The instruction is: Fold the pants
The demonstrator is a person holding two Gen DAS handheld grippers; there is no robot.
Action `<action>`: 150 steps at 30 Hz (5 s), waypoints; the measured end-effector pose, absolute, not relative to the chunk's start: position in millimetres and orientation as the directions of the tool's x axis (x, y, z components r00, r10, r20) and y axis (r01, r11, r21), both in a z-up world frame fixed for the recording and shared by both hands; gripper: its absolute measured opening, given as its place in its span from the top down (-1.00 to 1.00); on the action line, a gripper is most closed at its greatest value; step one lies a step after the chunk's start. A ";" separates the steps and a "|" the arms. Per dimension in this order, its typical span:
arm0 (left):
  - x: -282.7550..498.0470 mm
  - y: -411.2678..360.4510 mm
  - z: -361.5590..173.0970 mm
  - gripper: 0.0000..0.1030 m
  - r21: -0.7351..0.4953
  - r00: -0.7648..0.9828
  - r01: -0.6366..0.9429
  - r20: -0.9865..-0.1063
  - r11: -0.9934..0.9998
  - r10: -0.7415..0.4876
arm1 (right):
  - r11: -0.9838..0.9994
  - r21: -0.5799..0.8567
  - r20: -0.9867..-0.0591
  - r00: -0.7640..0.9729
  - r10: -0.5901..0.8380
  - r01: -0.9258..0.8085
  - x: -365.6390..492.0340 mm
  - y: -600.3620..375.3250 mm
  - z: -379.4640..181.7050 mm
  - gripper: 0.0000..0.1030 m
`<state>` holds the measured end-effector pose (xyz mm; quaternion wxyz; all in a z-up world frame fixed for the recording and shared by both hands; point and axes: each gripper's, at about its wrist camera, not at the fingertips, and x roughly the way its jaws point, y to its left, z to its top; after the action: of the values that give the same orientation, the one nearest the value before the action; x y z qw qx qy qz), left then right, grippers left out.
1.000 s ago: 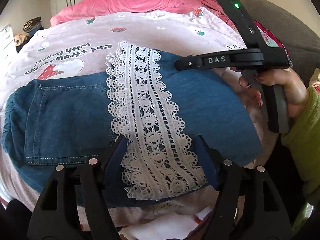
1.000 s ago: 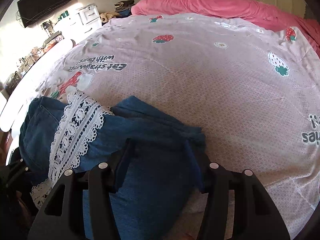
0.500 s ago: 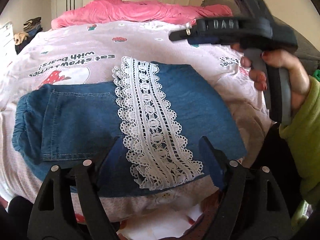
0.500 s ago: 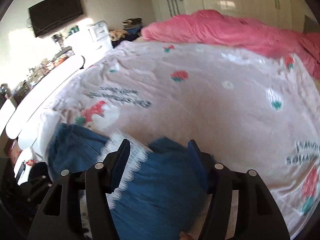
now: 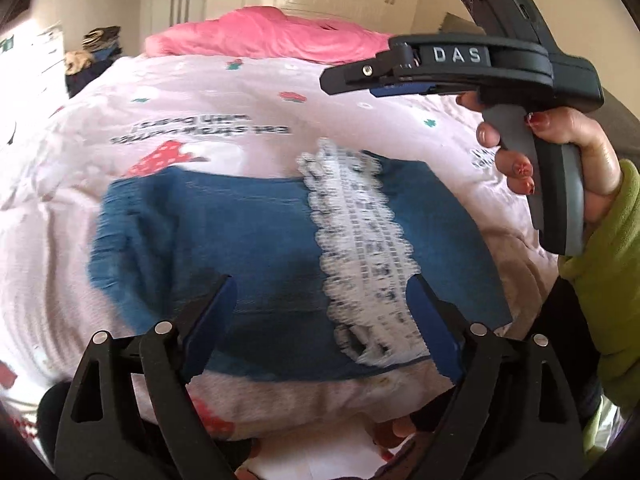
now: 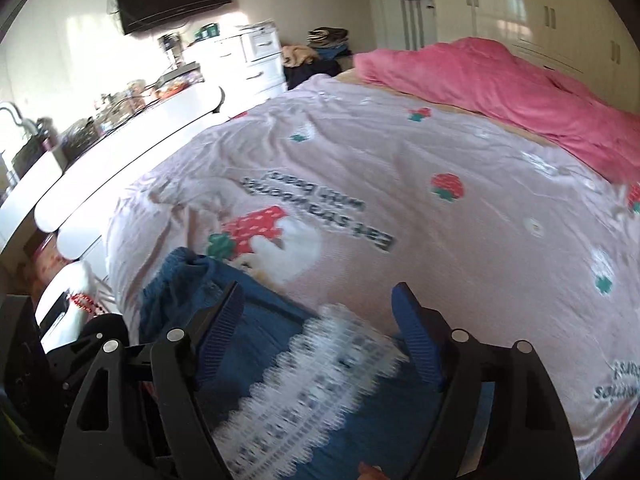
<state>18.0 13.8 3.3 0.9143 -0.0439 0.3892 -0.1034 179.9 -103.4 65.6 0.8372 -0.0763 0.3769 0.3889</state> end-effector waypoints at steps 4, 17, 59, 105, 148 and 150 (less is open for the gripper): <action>7.8 42.8 3.6 -0.63 -0.173 0.689 0.084 -0.702 0.981 -0.182 | 0.642 0.165 -0.709 0.362 0.605 -0.749 172.6 -71.8 59.5 -0.53; 5.0 115.0 -25.4 -0.67 -0.370 0.658 -0.087 -0.718 0.925 -0.225 | 0.514 0.141 -0.793 0.214 0.570 -0.846 158.1 20.9 35.4 -0.62; 56.1 -25.8 22.0 -0.11 -0.426 0.643 0.189 -0.628 0.885 -0.439 | 0.477 0.394 -0.605 0.169 0.778 -0.786 185.4 -154.5 64.2 -0.09; 50.2 -18.2 13.4 -0.63 -0.219 0.648 0.198 -0.703 0.955 -0.295 | 0.782 0.129 -0.661 0.535 0.526 -0.610 68.2 -230.2 27.4 -0.79; 113.2 -20.7 -17.2 -0.32 -0.232 0.576 0.205 -0.756 0.951 -0.309 | 0.456 0.098 -0.696 0.267 0.667 -0.884 21.8 -144.3 12.5 0.45; 111.0 -21.9 -14.9 -0.33 -0.224 0.582 0.206 -0.754 0.952 -0.304 | 0.456 0.128 -0.658 0.269 0.704 -0.881 22.9 -153.5 22.8 0.29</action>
<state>111.0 -21.9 -14.9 0.8876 -0.0561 0.4341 -0.1437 22.9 -153.5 22.8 0.7854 -0.1327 0.3336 0.5043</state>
